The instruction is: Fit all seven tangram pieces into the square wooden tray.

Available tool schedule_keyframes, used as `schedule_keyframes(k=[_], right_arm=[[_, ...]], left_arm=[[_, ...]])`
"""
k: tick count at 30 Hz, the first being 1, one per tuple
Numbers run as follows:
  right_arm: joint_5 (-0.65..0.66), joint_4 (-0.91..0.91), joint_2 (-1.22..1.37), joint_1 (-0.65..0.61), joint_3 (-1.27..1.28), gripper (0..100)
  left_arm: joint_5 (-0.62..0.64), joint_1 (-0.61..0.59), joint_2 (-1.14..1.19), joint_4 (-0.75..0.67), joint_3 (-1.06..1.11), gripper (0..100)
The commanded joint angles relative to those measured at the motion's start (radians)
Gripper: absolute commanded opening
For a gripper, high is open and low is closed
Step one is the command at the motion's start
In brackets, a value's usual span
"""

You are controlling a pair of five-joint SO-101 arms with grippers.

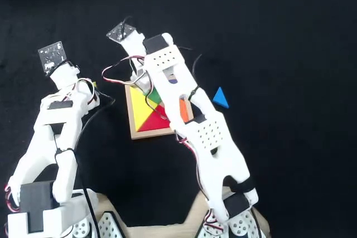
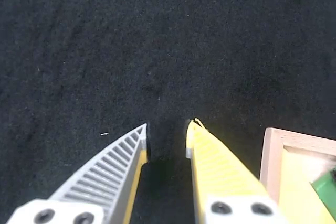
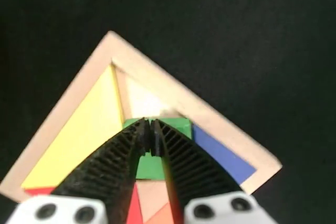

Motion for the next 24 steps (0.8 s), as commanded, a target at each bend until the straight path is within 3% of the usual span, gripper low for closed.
schedule_keyframes(k=[1,10,15,24], right_arm=[[0.011,0.071,-0.007,-0.038,-0.047,1.1],[0.009,0.199,-0.067,-0.035,-0.143,1.1],[0.002,0.203,-0.265,0.063,-0.26,1.1],[0.014,0.203,-0.567,0.276,0.053,1.1]], left_arm=[[-0.002,0.015,-0.005,-0.021,-0.031,13],[0.0,0.015,-0.005,-0.021,-0.031,13],[0.003,0.012,-0.005,-0.021,-0.031,13],[0.005,0.012,-0.005,-0.023,-0.038,13]])
